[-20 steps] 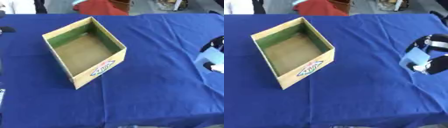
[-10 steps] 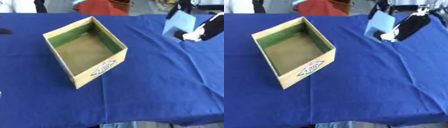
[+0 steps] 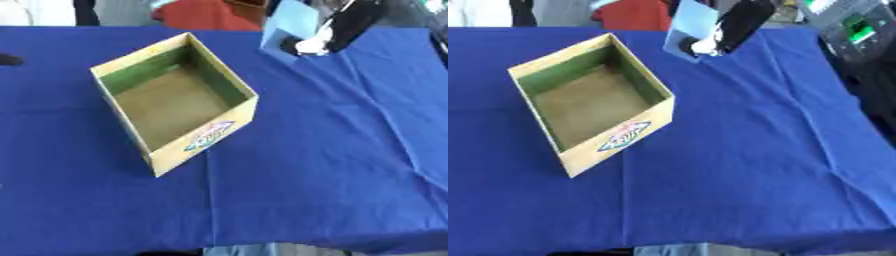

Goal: Pick up objects on the table and place them in the box.

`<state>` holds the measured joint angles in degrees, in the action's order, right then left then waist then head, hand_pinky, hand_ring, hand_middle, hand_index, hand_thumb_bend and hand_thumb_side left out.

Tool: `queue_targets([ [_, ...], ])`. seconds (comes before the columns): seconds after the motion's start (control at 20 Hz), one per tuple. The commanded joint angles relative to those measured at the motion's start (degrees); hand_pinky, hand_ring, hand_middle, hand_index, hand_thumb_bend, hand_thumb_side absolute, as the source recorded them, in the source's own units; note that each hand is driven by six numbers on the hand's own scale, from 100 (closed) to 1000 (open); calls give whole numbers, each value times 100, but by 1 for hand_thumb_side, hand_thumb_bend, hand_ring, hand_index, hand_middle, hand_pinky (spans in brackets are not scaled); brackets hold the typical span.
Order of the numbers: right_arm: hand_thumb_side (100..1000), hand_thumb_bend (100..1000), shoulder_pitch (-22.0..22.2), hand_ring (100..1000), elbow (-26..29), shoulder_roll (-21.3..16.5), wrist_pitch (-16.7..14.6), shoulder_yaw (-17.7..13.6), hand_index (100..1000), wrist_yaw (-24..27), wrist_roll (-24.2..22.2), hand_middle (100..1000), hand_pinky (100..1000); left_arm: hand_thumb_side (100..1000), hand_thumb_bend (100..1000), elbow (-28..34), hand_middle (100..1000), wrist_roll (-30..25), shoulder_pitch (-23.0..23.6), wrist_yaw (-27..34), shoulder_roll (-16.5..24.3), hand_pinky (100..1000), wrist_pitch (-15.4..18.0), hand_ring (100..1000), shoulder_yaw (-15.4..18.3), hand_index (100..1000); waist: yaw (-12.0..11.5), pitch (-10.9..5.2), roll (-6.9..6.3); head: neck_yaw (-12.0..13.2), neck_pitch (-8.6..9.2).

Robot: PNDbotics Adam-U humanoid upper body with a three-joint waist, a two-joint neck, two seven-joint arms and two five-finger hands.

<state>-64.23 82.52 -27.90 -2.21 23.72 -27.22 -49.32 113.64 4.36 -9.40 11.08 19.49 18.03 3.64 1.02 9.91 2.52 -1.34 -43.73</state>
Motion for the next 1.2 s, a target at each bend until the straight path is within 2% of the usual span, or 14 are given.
queue_targets([
  [0.05, 581, 100, -298, 749, -486, 435, -126, -67, 799, -263, 28, 720, 664, 938, 178, 95, 683, -41, -114, 45, 16, 599, -6, 817, -19, 741, -47, -77, -38, -57, 28],
  [0.1, 470, 100, -360, 748, -654, 598, -161, -85, 799, -352, 56, 718, 662, 937, 178, 95, 683, -49, -138, 57, 2, 600, -7, 816, -28, 741, -86, -73, -44, -78, 35],
  [0.3, 472, 100, -533, 744, -1186, 1106, -333, -173, 798, -675, 222, 714, 659, 937, 179, 95, 683, -70, -198, 114, -40, 599, -6, 816, -42, 741, -225, -51, -60, -150, 61],
  [0.65, 487, 100, -646, 743, -1797, 1748, -554, -264, 797, -1095, 388, 712, 654, 938, 181, 95, 683, -113, -255, 167, -88, 599, -34, 816, -71, 741, -377, -28, -43, -226, 77],
  [0.85, 503, 100, -639, 749, -2126, 2020, -667, -235, 798, -1260, 383, 715, 659, 939, 182, 95, 683, -131, -293, 192, -111, 599, -43, 816, -80, 741, -456, 1, -37, -260, 78],
  [0.9, 467, 100, -625, 753, -2223, 2076, -687, -232, 798, -1310, 381, 716, 663, 940, 183, 95, 683, -136, -300, 195, -118, 599, -47, 817, -83, 741, -472, 9, -33, -268, 75],
  [0.95, 515, 100, -610, 753, -2324, 2125, -707, -238, 798, -1364, 387, 717, 663, 940, 183, 95, 683, -141, -306, 197, -124, 599, -53, 816, -85, 741, -485, 15, -30, -275, 72],
  [1.2, 522, 100, -489, 760, -2778, 2272, -838, -319, 798, -1691, 528, 720, 670, 943, 184, 95, 683, -156, -333, 211, -150, 598, -69, 817, -88, 740, -546, 56, -30, -285, 82],
])
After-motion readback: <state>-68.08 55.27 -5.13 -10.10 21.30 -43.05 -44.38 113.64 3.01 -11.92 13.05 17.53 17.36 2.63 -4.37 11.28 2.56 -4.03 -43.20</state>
